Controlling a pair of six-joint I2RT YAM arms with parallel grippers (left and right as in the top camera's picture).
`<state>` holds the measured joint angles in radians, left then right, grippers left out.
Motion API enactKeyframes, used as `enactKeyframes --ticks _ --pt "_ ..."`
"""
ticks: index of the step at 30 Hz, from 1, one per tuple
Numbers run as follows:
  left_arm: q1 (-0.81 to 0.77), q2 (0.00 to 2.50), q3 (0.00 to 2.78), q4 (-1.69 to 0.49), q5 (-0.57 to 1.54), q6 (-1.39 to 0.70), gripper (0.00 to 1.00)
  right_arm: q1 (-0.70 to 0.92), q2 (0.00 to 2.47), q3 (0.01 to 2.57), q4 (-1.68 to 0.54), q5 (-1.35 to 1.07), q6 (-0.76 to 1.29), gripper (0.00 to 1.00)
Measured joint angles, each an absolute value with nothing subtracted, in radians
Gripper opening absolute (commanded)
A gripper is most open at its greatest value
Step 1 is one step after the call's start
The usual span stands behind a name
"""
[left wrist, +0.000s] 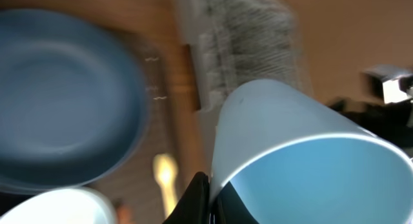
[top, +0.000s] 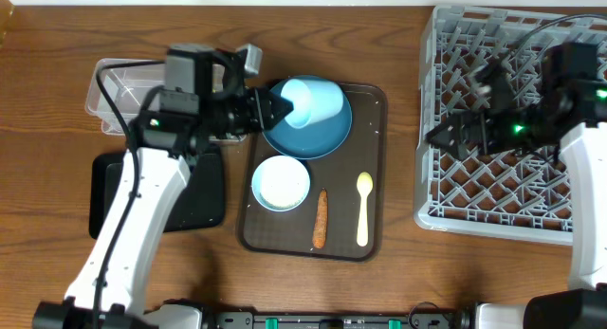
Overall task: Sort waste into correct bins and load items into the dishwasher rack
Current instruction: 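Hand the blue cup from the left gripper to the right gripper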
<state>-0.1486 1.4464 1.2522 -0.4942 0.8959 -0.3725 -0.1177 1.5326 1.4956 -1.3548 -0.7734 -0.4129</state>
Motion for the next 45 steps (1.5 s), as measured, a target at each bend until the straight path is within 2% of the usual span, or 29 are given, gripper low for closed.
enactKeyframes --ticks 7,10,15,20,28,38,45 --pt "-0.112 1.558 1.252 -0.351 1.34 -0.359 0.06 -0.005 1.533 1.403 -1.307 -1.084 -0.796 0.98" --pt "-0.116 1.576 1.252 -0.352 1.43 -0.358 0.06 0.028 1.533 1.386 -1.24 -1.16 -0.869 0.94" --pt "-0.127 1.577 1.252 -0.351 1.502 -0.358 0.06 0.064 1.533 1.385 -1.12 -1.287 -0.922 0.99" --pt "-0.159 1.577 1.252 -0.352 1.523 -0.358 0.06 0.081 1.533 1.385 -1.008 -1.353 -0.918 0.99" --pt "-0.219 1.577 1.252 -0.352 1.517 -0.359 0.06 0.123 1.533 1.385 -0.85 -1.383 -0.802 0.97" --pt "-0.232 1.577 1.252 -0.351 1.488 -0.36 0.06 0.175 1.533 1.385 -0.771 -1.395 -0.699 0.77" --pt "-0.232 1.577 1.252 -0.351 1.485 -0.362 0.06 0.192 1.533 1.385 -0.773 -1.38 -0.678 0.76"
